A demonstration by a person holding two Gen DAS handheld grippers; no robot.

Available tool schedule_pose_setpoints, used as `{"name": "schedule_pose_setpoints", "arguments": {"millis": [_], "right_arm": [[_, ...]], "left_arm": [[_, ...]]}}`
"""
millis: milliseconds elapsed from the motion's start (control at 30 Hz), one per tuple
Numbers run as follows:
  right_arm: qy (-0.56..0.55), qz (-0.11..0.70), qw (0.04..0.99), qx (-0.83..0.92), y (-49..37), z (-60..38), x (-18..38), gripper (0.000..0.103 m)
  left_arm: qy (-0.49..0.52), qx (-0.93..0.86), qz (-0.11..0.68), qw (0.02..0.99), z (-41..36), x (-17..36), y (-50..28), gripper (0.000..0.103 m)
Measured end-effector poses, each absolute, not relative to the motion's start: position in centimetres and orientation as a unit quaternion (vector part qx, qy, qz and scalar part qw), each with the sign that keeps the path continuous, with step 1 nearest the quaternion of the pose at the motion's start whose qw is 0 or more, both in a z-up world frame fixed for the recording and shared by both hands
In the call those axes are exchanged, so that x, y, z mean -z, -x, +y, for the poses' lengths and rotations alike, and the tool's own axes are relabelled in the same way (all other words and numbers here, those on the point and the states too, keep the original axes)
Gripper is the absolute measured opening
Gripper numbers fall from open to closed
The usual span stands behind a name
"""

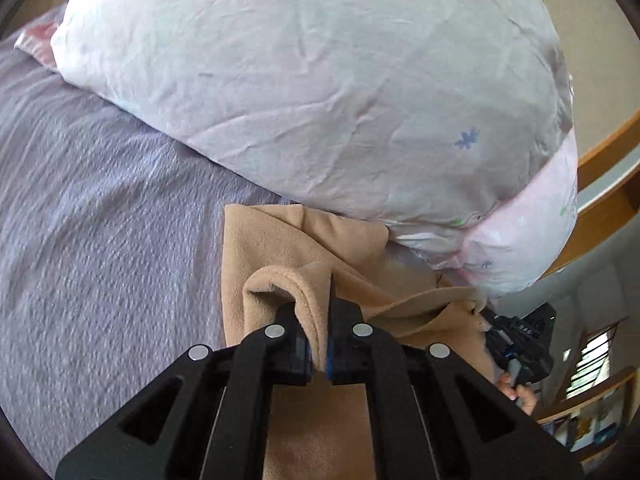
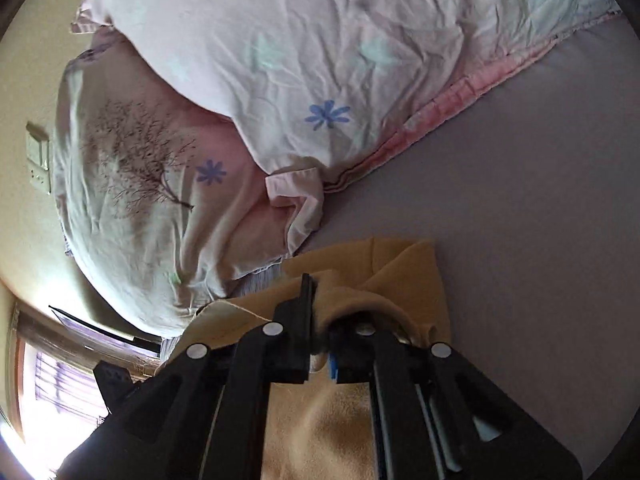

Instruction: Fold small clothes

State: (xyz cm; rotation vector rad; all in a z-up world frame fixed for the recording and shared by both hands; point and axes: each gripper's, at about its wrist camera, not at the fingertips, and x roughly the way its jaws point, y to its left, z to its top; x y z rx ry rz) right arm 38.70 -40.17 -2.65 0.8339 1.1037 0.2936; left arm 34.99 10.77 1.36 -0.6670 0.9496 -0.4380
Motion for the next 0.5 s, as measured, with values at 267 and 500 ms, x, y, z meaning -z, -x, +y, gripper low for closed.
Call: {"name": "schedule_pose_setpoints", "arguments": {"millis": [267,500], "right_arm": [[-0.392,0.416,0.819,-0.049,-39.0,-43.5,0.0,0.065],[-0.164,0.485,0.857,-0.056,-39.0,-38.9,-1.5,0.022]], "left_arm": [[0.388,0.145,0.375,0.829,17.2,-3.8,-33.3,0.076],[0.294,0.176,0.434,0.833,14.9,-3.6,-30.4,0.076]]}}
